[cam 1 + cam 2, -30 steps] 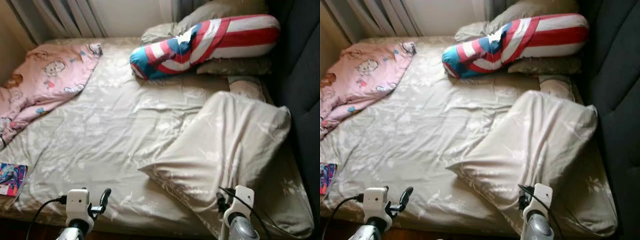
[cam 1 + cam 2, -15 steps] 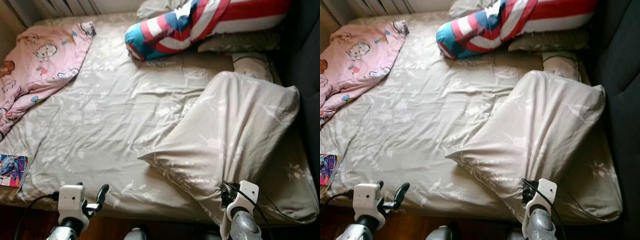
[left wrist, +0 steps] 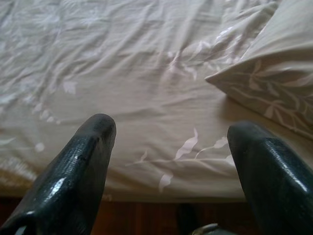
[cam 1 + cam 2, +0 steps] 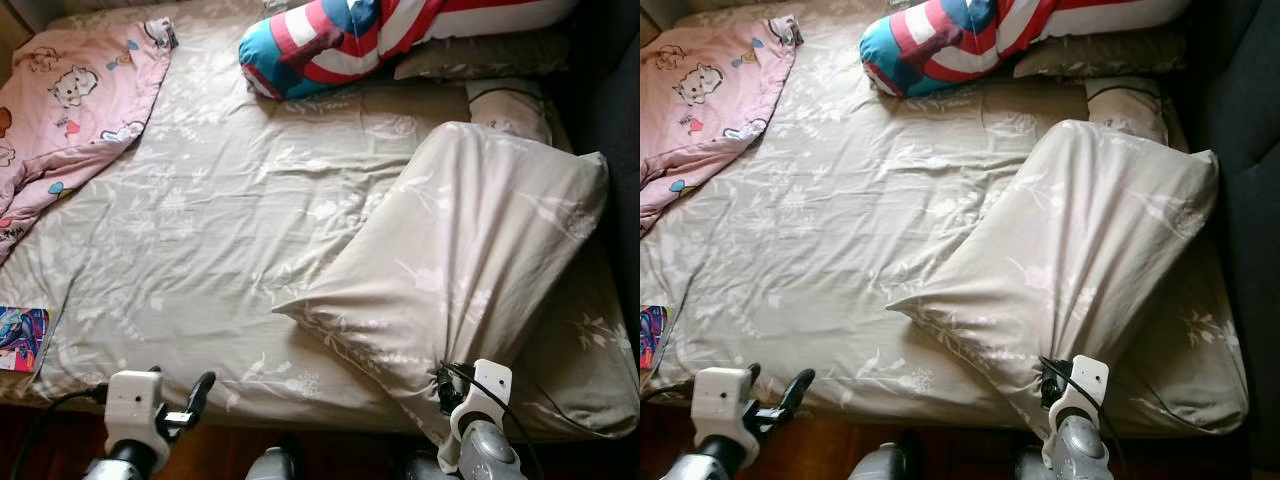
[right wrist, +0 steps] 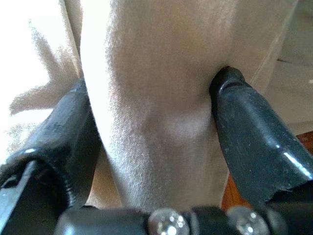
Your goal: Clean up the room
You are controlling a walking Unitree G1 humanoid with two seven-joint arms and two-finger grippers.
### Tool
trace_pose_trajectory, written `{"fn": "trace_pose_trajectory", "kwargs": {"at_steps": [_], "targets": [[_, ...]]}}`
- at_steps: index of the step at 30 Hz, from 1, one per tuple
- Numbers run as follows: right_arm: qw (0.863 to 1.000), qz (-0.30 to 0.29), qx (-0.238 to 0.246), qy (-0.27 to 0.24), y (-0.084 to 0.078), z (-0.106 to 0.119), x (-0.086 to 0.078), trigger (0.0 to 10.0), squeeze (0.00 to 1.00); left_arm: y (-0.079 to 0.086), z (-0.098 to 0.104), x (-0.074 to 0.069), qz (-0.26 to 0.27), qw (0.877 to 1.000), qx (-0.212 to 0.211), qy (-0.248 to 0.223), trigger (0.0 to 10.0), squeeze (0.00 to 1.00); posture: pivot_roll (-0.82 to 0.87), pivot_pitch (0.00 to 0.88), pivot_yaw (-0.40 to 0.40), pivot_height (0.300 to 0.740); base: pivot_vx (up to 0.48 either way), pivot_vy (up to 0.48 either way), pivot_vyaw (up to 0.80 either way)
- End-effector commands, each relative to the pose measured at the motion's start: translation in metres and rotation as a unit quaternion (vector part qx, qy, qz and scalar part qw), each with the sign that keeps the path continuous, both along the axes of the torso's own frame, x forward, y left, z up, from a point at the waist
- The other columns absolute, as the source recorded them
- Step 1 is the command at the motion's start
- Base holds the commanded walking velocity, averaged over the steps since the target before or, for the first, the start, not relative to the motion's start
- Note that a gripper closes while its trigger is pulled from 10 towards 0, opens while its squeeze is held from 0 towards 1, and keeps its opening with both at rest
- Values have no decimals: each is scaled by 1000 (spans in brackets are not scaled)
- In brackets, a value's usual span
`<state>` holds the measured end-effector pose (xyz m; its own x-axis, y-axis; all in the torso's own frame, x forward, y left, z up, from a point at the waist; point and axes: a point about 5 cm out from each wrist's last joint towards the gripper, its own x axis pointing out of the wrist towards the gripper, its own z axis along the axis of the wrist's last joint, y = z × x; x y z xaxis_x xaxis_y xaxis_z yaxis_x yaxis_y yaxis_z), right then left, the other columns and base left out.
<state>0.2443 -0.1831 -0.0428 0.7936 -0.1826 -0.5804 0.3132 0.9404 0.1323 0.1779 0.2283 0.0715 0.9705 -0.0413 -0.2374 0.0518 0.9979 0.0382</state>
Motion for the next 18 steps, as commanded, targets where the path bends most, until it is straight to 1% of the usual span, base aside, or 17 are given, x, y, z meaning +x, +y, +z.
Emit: {"fn": "trace_pose_trajectory", "kwargs": {"at_steps": [1,3,8,11,15,18], "targets": [[995,36,39,84,26,-29,-36,0,0,7,-1,-8,12,1000,1,18,10000,0,212,432,195,740,0,0,0],[995,40,42,79,27,-28,-35,0,0,6,-1,-9,14,1000,0,19,10000,0,212,438,196,740,0,0,0],[995,43,29,85,24,-26,-32,0,0,2,0,-9,13,1000,-7,22,10000,0,203,432,192,740,0,0,0],[995,50,25,87,24,-26,-30,0,0,1,-2,-6,14,1000,-8,24,10000,0,202,427,187,740,0,0,0],[995,53,23,85,27,-24,-27,0,0,4,-4,-4,18,999,-9,25,10000,0,194,414,184,740,0,0,0],[994,60,20,91,28,-26,-31,0,0,7,-9,-6,20,999,-8,31,10000,0,198,408,180,740,0,0,0]]}}
